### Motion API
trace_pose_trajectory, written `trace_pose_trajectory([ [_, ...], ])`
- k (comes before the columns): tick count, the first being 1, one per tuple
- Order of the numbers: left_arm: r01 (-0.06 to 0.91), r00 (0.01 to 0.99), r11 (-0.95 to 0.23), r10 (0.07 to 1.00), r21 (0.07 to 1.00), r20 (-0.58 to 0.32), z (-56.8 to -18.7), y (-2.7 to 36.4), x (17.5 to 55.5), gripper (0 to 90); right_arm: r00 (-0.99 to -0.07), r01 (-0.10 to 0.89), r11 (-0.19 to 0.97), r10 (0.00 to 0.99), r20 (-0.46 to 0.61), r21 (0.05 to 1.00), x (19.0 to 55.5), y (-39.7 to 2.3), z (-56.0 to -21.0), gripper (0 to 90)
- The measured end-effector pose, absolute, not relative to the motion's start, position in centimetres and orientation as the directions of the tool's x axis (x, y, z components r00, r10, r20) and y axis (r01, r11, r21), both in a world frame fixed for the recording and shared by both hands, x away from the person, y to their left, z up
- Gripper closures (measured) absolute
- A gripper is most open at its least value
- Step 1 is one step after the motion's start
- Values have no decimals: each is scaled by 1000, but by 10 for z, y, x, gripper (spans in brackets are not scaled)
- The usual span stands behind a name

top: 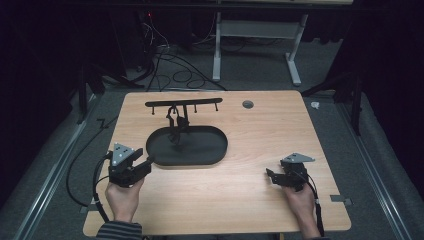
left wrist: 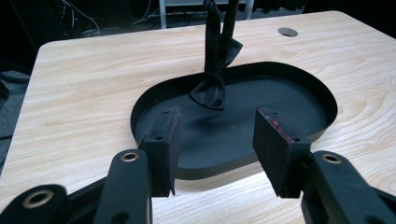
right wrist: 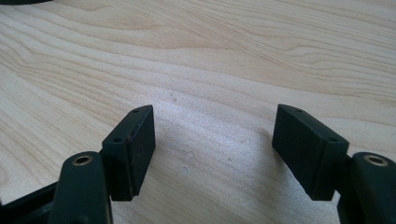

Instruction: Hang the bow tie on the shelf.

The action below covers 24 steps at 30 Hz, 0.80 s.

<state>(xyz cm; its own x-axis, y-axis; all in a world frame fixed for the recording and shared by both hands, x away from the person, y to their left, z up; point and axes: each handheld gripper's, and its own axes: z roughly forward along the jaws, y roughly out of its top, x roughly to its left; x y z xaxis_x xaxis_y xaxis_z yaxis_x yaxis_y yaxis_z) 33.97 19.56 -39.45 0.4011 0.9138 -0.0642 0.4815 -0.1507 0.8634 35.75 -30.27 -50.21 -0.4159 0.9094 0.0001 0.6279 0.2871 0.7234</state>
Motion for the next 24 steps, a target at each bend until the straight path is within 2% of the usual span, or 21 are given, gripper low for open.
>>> trace_pose_trajectory([
  [24, 524, 382, -123, 918, 843, -104, -413, 200, 336, 517, -417, 628, 286, 909, 2, 724, 357, -303, -502, 316],
])
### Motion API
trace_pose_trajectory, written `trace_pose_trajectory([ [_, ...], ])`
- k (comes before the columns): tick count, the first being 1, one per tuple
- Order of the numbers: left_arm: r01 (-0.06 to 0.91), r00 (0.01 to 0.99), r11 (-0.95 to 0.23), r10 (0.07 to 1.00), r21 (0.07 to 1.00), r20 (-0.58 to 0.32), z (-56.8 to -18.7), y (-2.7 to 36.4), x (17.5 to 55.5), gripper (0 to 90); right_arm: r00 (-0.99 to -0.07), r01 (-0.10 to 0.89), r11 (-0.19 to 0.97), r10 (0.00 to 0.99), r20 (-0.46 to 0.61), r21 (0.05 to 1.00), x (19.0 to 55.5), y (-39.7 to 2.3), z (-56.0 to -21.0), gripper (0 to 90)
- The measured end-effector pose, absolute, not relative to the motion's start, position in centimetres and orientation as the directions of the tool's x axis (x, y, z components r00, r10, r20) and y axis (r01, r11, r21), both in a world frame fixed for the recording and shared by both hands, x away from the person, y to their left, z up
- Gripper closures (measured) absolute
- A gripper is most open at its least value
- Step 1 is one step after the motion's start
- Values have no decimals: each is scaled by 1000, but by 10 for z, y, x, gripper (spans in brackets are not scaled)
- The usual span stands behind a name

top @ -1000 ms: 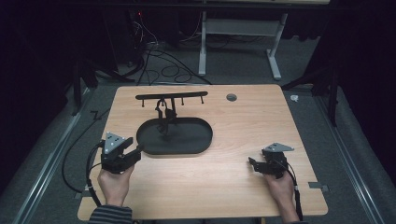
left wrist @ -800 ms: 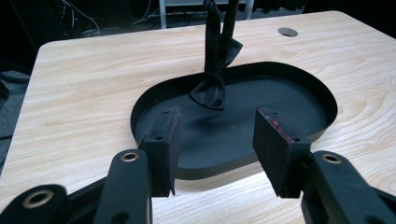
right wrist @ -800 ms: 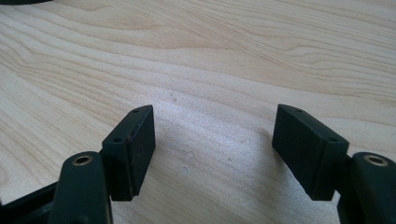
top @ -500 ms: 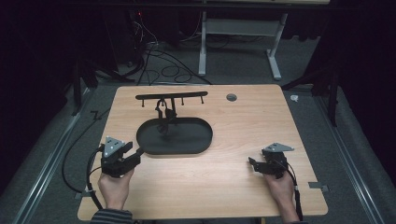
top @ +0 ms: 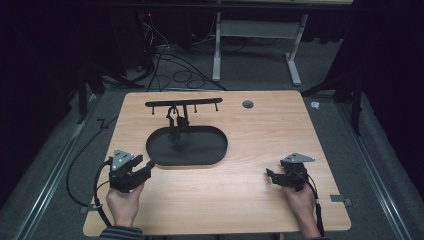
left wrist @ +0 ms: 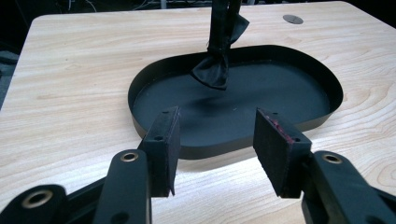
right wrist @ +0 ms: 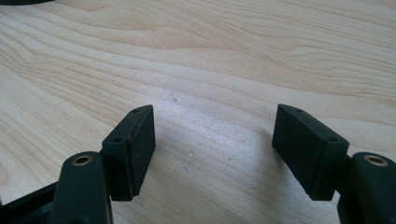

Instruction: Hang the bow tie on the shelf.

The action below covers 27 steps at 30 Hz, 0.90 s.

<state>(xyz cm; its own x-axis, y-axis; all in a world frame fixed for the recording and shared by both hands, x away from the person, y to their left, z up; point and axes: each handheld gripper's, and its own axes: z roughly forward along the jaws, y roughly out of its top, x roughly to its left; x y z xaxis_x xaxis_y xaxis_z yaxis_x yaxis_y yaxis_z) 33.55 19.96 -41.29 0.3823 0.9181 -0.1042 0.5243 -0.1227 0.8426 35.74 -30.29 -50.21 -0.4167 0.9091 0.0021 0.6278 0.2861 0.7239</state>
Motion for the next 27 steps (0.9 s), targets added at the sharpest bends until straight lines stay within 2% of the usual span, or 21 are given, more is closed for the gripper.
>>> trace_pose_trajectory([
  [27, 552, 384, -117, 915, 826, -126, -429, 198, 333, 516, -416, 629, 286, 909, 2, 723, 357, -303, -502, 316],
])
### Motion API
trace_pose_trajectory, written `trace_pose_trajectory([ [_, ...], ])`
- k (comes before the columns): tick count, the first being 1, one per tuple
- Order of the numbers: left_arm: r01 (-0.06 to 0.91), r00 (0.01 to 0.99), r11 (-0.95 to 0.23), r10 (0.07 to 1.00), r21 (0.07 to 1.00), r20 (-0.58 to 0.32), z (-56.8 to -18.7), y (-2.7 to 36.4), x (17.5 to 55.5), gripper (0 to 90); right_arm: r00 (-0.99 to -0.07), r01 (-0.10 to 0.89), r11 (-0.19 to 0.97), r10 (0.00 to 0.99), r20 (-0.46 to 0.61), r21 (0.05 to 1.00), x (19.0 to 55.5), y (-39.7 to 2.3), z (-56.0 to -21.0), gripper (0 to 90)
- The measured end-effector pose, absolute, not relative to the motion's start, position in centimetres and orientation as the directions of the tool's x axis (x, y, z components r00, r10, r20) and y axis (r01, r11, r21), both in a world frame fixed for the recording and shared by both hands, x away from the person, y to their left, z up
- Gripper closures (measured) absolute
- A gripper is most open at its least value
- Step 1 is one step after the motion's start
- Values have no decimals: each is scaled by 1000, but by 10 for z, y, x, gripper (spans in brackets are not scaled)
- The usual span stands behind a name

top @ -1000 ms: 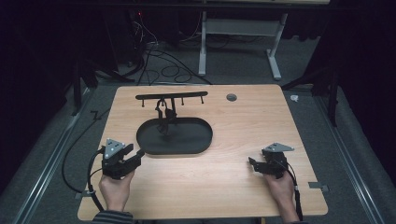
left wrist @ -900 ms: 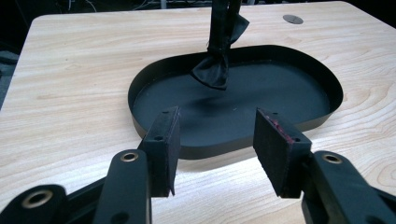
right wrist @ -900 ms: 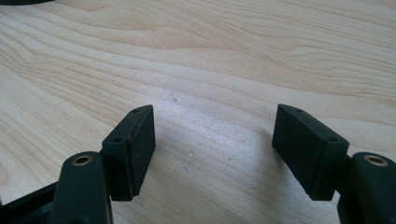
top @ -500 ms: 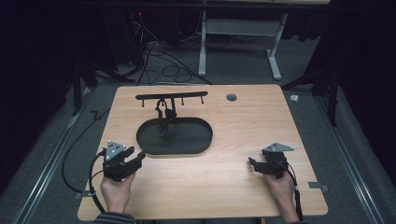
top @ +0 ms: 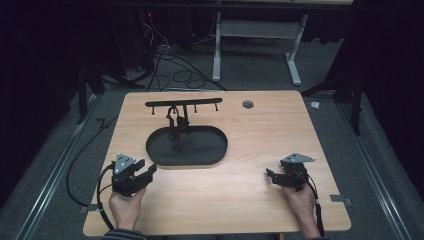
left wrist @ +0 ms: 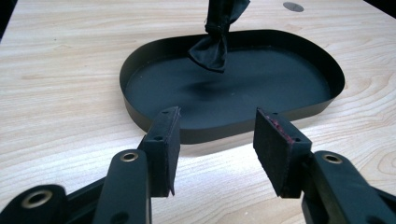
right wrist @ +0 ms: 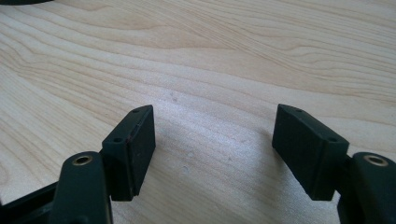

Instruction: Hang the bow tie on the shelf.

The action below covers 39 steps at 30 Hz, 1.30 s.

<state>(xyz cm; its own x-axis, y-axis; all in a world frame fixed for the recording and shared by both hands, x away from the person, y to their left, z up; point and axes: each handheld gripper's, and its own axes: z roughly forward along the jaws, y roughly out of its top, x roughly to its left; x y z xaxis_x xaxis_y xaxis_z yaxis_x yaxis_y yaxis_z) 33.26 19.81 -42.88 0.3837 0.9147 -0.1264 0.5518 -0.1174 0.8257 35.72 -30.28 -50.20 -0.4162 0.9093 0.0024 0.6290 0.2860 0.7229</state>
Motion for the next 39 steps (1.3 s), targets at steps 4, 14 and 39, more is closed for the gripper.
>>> trace_pose_trajectory([
  [4, 557, 383, -116, 915, 822, -131, -431, 197, 333, 516, -415, 629, 285, 910, 3, 724, 357, -303, -502, 316],
  [14, 569, 385, -114, 912, 815, -142, -438, 196, 333, 516, -416, 628, 285, 909, 4, 724, 357, -303, -502, 316],
  [39, 598, 384, -99, 907, 796, -175, -456, 191, 334, 516, -415, 629, 285, 910, 3, 724, 357, -303, -502, 316],
])
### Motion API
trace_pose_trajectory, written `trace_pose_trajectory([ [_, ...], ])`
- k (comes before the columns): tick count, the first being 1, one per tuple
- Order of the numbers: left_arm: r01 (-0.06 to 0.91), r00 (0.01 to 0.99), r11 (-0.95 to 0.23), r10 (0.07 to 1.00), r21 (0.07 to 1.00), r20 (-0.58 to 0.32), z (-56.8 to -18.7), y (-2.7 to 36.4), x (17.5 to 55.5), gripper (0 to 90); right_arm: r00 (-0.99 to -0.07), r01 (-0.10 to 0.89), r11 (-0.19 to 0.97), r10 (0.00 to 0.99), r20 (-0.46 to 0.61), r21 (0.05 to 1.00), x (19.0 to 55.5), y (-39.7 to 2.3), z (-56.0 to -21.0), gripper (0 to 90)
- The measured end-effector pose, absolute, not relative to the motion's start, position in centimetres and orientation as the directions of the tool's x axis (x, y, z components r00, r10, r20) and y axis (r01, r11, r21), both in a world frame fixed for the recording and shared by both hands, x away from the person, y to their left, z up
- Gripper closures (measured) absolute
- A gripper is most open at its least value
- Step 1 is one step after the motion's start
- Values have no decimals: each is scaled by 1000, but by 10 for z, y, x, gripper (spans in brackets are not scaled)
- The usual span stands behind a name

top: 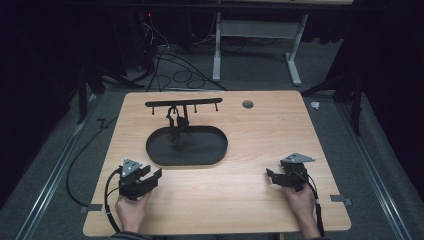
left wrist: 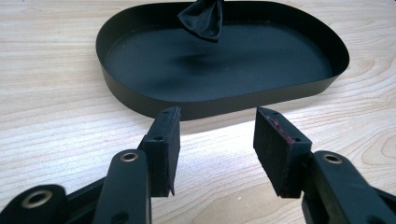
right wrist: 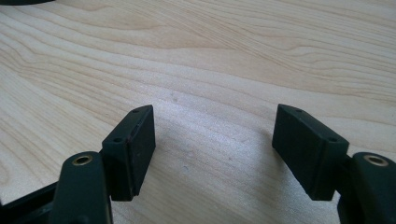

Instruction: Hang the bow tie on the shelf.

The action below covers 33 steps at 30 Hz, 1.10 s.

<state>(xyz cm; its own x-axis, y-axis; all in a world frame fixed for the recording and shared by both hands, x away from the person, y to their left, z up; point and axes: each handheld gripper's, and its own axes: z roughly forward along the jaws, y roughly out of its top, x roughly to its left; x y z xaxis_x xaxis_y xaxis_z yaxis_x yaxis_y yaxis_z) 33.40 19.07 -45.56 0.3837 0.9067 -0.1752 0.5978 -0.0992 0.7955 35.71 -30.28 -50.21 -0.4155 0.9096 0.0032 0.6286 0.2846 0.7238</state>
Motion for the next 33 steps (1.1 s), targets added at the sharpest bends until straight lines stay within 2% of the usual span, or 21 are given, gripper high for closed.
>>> trace_pose_trajectory([
  [33, 638, 389, -137, 907, 757, -164, -481, 177, 341, 516, -416, 629, 285, 910, 3, 724, 357, -303, -502, 316],
])
